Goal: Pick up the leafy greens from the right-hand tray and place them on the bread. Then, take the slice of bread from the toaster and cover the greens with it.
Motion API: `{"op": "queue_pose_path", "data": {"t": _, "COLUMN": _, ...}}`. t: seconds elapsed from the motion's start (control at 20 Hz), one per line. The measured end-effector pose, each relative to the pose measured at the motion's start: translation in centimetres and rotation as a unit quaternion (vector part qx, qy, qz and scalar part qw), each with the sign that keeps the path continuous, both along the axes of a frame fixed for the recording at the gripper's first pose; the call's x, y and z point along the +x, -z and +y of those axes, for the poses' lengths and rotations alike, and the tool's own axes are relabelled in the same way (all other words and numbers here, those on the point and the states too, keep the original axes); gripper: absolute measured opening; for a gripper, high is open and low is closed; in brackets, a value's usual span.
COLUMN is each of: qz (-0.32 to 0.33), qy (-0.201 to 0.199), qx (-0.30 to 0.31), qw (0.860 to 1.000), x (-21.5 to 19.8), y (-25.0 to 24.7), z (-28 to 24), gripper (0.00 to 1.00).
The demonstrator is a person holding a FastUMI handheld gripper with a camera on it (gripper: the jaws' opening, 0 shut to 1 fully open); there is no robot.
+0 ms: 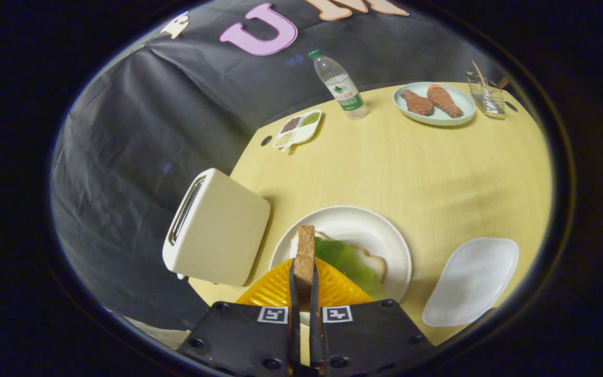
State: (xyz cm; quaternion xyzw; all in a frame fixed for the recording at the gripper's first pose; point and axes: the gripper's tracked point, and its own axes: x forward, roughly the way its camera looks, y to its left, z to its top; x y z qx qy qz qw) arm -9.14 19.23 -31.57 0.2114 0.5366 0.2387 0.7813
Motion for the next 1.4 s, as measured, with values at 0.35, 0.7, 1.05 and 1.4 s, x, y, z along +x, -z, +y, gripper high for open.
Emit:
{"op": "queue_pose_path", "data": {"t": 0.35, "qz": 0.012, "qy": -0.002, "qx": -0.027, "qw": 1.000, "x": -1.0, "y": 1.6, "z": -2.1, "gripper": 0.56}}
{"op": "queue_pose_path", "data": {"t": 0.7, "qz": -0.015, "qy": 0.014, "qx": -0.021, "qw": 1.000, "x": -0.3, "y": 0.0, "z": -3.4, "gripper": 1.00}}
{"op": "queue_pose_path", "data": {"t": 1.05, "qz": -0.128, "qy": 0.044, "qx": -0.029, "qw": 0.990, "x": 2.5, "y": -7.3, "z": -6.4, "gripper": 1.00}}
{"op": "queue_pose_path", "data": {"t": 1.4, "qz": -0.290, "qy": 0.099, "qx": -0.063, "qw": 0.950, "x": 6.3, "y": -18.0, "z": -10.7, "gripper": 1.00}}
